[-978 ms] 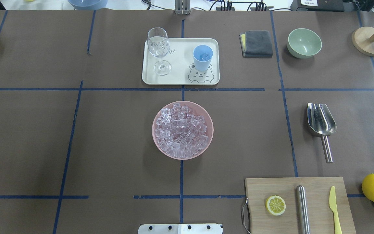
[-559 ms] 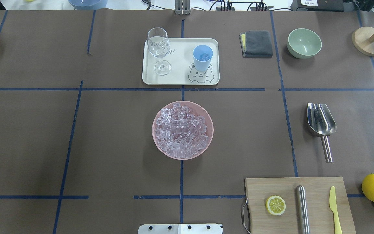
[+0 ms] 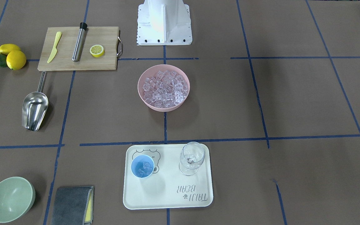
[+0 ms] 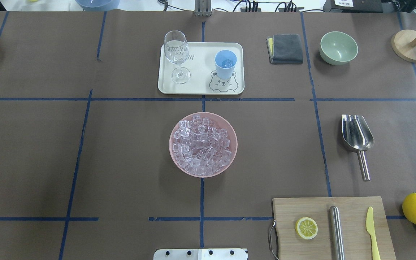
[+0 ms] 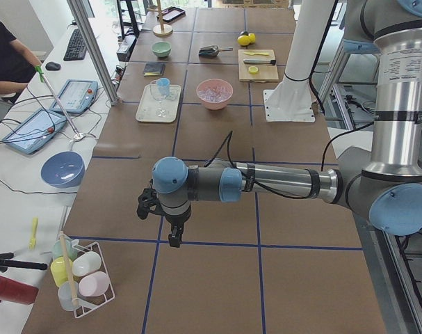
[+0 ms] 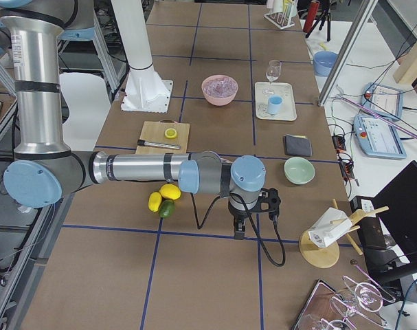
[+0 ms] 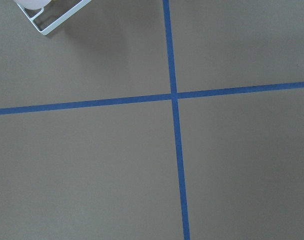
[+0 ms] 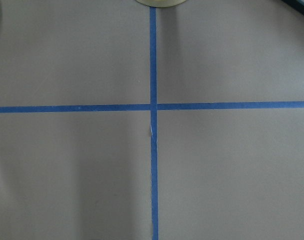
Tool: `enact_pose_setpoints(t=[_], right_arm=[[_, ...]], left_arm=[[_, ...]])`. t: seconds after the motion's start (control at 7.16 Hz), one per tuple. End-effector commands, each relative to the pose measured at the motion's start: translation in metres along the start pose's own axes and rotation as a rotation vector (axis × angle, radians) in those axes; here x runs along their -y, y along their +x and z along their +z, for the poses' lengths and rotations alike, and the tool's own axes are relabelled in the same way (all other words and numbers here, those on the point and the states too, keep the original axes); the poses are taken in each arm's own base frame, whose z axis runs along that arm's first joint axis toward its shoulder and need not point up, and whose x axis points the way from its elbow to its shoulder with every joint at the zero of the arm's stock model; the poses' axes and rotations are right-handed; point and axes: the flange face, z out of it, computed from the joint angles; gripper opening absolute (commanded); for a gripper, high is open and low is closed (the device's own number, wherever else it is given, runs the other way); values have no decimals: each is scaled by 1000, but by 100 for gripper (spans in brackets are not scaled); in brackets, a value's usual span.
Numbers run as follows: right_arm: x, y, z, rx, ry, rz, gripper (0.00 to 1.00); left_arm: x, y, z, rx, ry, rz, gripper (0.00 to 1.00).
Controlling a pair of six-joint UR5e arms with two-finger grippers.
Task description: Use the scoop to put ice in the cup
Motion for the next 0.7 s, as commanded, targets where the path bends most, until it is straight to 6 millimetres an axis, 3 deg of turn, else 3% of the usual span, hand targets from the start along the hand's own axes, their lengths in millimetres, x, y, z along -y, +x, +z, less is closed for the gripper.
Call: enact_pose_setpoints(t=[0.0,0.56], right_arm=[[1,-1,-1,0,3,-2,100],[1,-2,-2,0,4,-4,100]], left_arm=[[0,0,0,0,1,1,100],[2,3,-3,-5,10,-65,100]])
